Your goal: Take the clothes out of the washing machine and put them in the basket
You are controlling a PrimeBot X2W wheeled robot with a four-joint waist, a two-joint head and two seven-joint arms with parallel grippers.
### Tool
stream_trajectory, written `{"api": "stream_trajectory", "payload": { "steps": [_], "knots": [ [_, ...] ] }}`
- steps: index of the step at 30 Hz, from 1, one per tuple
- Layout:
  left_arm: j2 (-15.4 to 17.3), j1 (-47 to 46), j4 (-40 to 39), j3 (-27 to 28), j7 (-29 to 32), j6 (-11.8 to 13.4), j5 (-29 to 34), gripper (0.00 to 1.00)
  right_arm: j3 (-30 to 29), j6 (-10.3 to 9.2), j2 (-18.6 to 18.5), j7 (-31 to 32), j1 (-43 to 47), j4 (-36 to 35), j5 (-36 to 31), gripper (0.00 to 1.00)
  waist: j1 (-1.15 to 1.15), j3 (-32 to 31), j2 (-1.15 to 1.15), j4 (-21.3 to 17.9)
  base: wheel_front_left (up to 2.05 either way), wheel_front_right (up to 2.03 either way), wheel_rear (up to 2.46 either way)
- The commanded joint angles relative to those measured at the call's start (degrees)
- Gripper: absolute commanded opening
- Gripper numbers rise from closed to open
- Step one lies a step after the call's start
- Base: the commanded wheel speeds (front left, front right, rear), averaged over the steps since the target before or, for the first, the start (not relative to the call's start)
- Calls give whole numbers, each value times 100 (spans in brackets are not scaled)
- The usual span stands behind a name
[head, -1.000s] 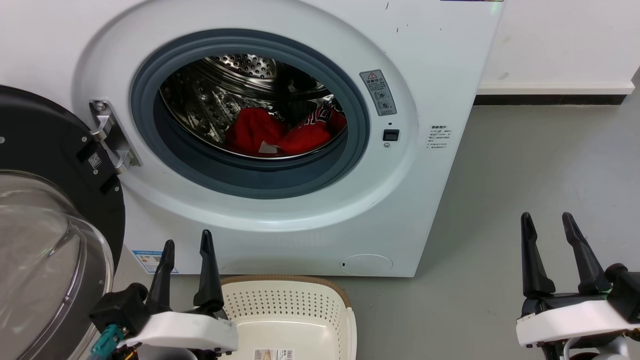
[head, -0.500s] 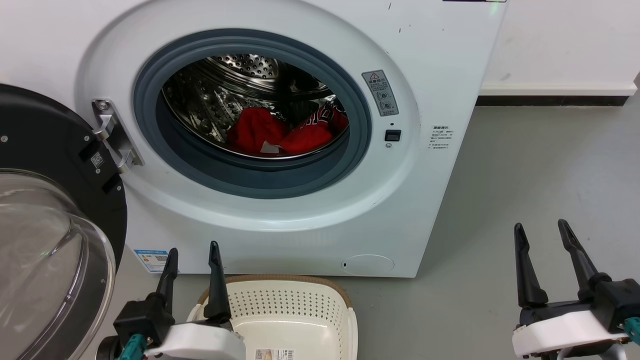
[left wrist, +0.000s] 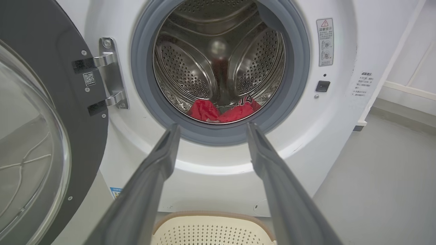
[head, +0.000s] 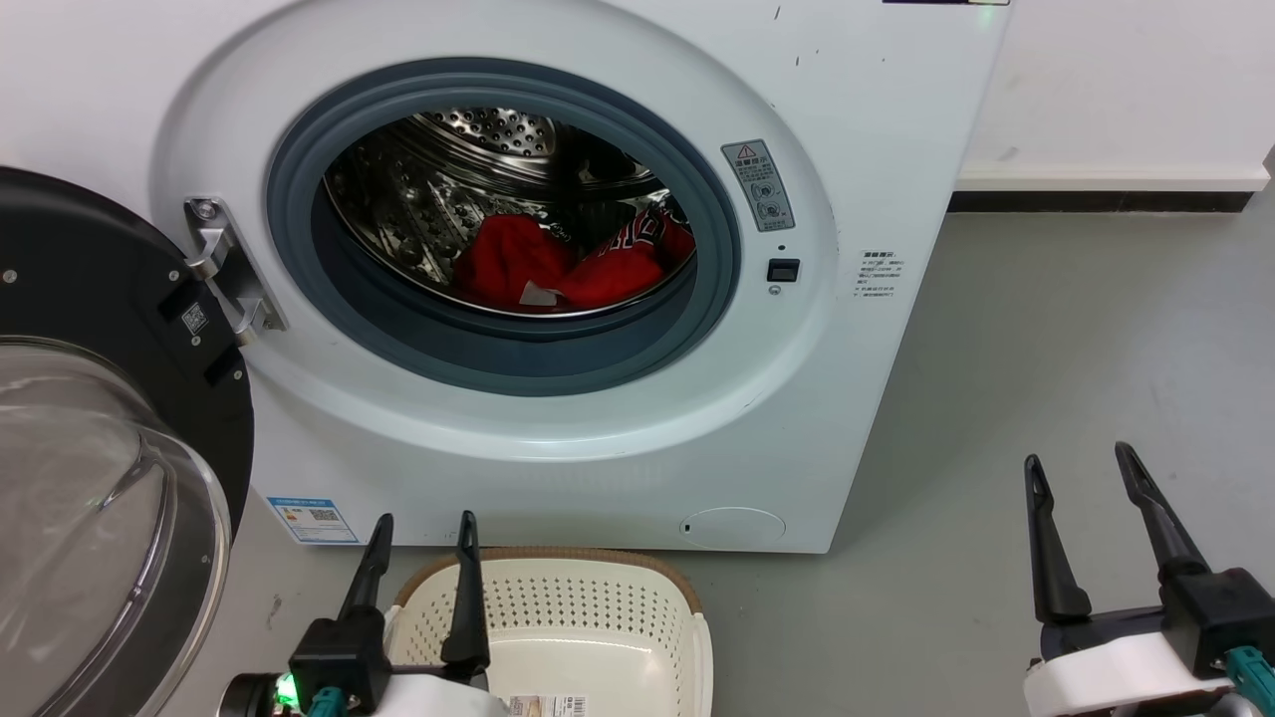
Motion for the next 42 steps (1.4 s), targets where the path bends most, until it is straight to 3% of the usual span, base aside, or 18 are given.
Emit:
{"api": "stream_trajectory", "payload": {
  "steps": [1, 7, 13, 19, 31, 35, 42],
  "knots": [
    [6, -2, -51, -32, -39, 39, 136, 100, -18, -2, -32, -53, 33, -58, -124, 100, 0, 1, 0, -2, 0, 0, 0],
    [16, 23, -171, -94, -109, 142, 399, 100, -70, -2, -32, -111, 63, -70, -208, 100, 0, 18, 0, -10, 0, 0, 0],
    [2, 67, -274, -91, -168, 145, 611, 100, -179, -2, -31, -181, 71, 256, 276, 100, 0, 30, 0, -21, 0, 0, 0],
    [-43, 135, -168, -73, -252, 153, 909, 100, -155, -3, -33, -265, 82, 360, -74, 100, 0, 21, 0, -23, 0, 0, 0],
    [-18, 124, -153, -70, -241, 108, 992, 100, -224, -3, -33, -257, -80, 389, -3, 100, 0, 118, 0, -161, 0, 0, 0],
    [70, -70, -123, -5, -240, 42, 954, 100, -233, -3, -32, -256, -235, 330, 42, 100, 0, 454, 0, -379, 0, 0, 0],
    [477, -883, 151, 276, -240, -320, 888, 100, -244, -3, -27, -256, -600, 240, 238, 100, 0, 1450, 0, -896, 0, 0, 0]
  ]
}}
